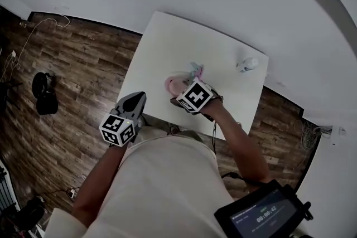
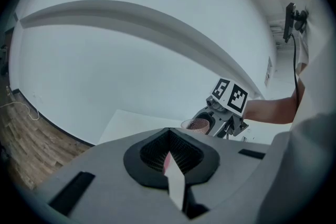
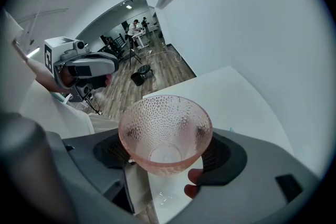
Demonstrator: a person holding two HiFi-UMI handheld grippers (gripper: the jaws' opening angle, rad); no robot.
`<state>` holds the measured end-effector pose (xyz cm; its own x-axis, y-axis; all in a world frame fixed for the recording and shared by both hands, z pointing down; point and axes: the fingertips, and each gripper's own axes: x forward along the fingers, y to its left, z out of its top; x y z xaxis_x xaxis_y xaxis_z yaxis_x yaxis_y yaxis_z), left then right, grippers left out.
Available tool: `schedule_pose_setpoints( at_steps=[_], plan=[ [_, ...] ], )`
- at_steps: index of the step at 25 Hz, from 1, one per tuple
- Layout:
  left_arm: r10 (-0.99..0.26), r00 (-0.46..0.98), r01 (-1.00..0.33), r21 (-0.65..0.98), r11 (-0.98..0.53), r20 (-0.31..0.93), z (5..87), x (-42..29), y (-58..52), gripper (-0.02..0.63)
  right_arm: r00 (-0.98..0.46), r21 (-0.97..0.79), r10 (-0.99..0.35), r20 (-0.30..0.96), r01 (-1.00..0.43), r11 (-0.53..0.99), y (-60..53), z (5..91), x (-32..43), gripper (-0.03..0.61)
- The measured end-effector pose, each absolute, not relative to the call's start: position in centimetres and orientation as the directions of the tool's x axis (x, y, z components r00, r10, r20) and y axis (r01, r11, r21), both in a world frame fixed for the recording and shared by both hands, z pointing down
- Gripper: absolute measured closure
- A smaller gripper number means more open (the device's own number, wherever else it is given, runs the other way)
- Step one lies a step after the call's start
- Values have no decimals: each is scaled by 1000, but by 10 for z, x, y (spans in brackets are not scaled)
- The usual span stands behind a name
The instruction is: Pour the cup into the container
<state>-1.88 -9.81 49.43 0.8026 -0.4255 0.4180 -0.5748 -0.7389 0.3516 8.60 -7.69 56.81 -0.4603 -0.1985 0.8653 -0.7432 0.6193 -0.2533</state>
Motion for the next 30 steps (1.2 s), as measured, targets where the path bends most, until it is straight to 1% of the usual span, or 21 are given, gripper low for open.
schedule_pose_setpoints(
  at_steps=[6,13,16,23,30],
  plan=[
    [-367,848,-503,362,-785,382,488,-4,-95,604,-459,-225,-315,831,-795,563,-67,558,82,198],
    [-265,899,-402,412,-818,350,497,17,-90,604,-396,-150,-421,816,-849,507,-64,545,89,198],
    [-236,910,-369,407,-836,341,493,22,-96,604,-380,-129,-463,801,-865,485,-73,538,96,198],
    [-243,909,-371,391,-843,338,481,22,-107,604,-384,-115,-518,764,-872,477,-83,514,98,198],
    [-258,899,-388,375,-842,353,484,39,-118,604,-402,-82,-571,716,-860,503,-95,503,107,198]
  ],
)
